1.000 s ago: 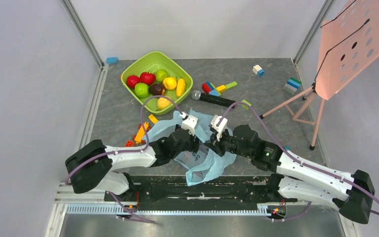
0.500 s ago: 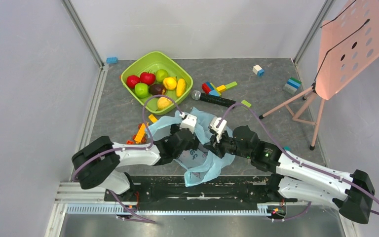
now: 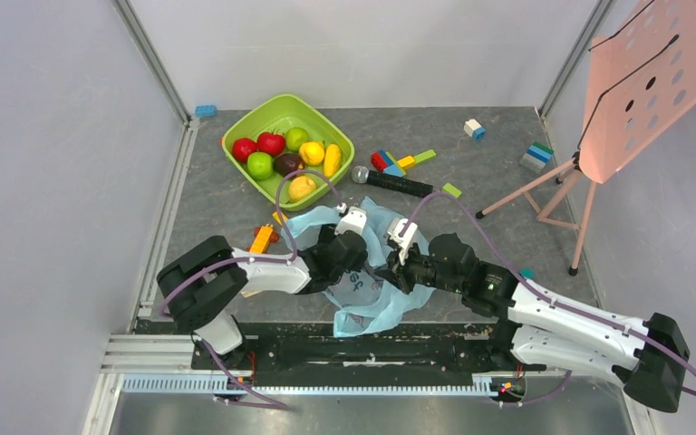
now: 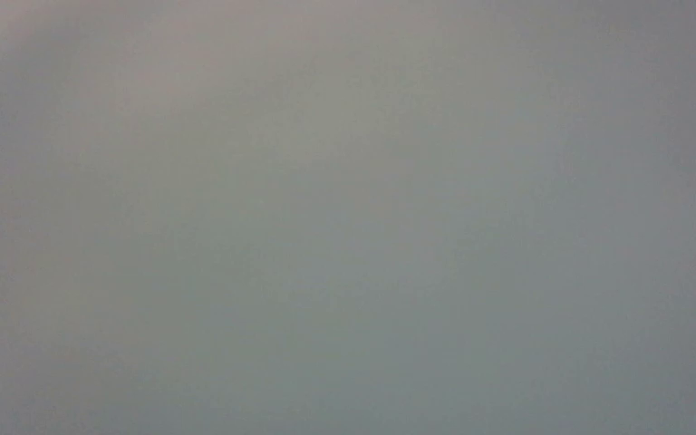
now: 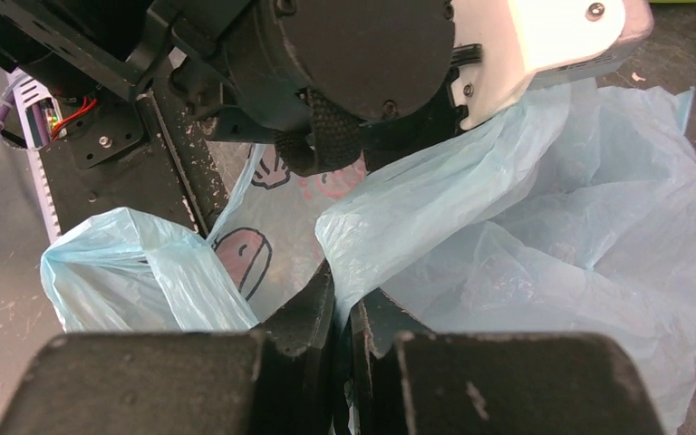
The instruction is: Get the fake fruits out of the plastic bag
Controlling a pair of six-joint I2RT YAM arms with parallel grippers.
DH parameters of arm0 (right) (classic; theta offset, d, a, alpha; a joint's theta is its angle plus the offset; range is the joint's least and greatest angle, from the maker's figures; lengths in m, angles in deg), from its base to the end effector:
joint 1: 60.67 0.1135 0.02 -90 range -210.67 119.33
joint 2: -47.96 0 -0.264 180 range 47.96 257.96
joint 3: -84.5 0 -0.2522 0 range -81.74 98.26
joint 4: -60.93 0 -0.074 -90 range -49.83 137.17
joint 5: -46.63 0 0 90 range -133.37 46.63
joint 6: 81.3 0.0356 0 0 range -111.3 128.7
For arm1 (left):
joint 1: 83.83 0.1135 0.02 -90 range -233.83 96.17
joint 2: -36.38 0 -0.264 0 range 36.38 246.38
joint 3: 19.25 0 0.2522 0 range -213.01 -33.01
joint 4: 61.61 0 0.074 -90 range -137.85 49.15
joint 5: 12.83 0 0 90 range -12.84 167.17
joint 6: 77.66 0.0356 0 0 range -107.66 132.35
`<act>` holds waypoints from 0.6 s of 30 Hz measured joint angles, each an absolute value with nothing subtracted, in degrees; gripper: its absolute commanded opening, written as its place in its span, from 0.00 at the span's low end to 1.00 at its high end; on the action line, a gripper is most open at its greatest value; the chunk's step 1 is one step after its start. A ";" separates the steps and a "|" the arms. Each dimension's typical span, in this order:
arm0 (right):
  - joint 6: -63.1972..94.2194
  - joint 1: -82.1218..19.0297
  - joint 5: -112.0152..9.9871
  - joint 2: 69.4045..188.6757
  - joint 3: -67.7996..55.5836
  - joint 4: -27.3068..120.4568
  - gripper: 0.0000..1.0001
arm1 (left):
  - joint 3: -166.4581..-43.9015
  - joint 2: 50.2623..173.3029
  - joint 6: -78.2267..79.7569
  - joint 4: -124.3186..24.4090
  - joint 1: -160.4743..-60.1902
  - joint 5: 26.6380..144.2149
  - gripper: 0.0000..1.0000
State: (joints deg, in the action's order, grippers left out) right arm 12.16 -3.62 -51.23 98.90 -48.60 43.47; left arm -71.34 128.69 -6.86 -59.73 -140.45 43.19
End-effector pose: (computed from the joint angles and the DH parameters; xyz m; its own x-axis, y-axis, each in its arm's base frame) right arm 0.1084 0.1763 0.2607 -0.2533 -0.2809 -0.9257 -0.8868 0.4498 0.1062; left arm 0.1817 -0.2396 0.1450 -0.5010 0.2648 -0.8239 0.3172 0.9420 0.1099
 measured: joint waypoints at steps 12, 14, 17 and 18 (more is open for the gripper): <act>13.69 -3.62 -52.61 98.57 -49.75 44.14 0.08 | -70.70 127.84 -7.38 -61.35 -140.15 43.98 0.52; 13.73 -3.62 -52.56 98.57 -49.75 44.17 0.08 | -69.28 125.43 -7.38 -61.89 -140.15 44.85 0.51; 13.82 -3.62 -52.35 98.59 -49.75 44.34 0.08 | -66.27 119.97 -7.34 -62.92 -140.15 46.49 0.50; 13.82 -3.62 -52.28 98.61 -49.75 44.45 0.08 | -65.33 118.02 -7.34 -63.29 -140.15 47.21 0.50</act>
